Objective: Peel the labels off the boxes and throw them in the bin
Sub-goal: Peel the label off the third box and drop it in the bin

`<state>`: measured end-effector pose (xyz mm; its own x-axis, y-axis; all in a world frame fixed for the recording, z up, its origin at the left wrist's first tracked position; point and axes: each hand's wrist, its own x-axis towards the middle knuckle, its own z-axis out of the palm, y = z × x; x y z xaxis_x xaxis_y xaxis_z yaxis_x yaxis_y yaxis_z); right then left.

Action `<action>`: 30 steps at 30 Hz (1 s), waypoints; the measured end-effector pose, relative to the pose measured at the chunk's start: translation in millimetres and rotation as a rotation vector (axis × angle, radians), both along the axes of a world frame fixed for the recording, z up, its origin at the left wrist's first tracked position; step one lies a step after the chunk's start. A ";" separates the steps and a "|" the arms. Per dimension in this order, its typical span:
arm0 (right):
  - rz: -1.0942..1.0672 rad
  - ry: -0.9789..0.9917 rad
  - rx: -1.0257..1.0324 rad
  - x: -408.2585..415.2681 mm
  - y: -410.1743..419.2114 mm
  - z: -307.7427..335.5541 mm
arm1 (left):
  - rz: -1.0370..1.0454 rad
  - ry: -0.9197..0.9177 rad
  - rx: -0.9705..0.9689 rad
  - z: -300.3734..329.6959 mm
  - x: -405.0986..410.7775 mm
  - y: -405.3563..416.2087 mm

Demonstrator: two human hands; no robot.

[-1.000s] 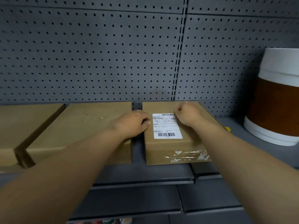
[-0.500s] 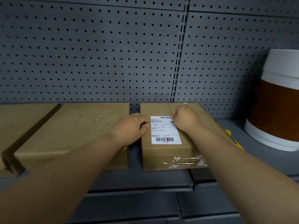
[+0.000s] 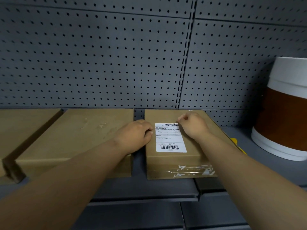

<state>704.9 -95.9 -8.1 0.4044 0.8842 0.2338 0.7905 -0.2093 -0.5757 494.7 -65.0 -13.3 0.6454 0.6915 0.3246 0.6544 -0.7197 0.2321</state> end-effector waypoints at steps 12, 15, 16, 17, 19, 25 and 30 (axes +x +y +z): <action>0.012 -0.110 -0.050 -7.3 4.2 -1.0 | -0.014 0.017 -0.027 -0.2 0.3 -1.8; 0.088 0.018 -0.002 -8.5 0.0 -0.5 | -0.013 0.047 -0.023 1.4 0.1 -1.9; 0.118 0.079 0.024 -8.4 -2.1 -0.3 | -0.009 0.048 -0.020 1.8 0.1 -2.1; 0.141 0.118 0.042 -8.1 -3.8 0.1 | -0.005 0.046 -0.019 2.1 0.2 -2.2; 0.165 0.156 0.046 -7.6 -5.2 0.3 | -0.003 0.046 -0.016 2.5 0.4 -2.7; 0.187 0.202 0.041 -8.1 -6.1 0.3 | 0.006 0.059 -0.024 4.2 0.5 -3.3; 0.206 0.234 0.053 -7.7 -6.8 0.4 | 0.000 0.061 -0.022 4.8 0.8 -3.8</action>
<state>697.1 -102.8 -7.7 0.2659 0.9424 0.2032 0.6577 -0.0232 -0.7530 495.5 -68.8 -8.6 0.6634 0.6982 0.2690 0.6681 -0.7146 0.2073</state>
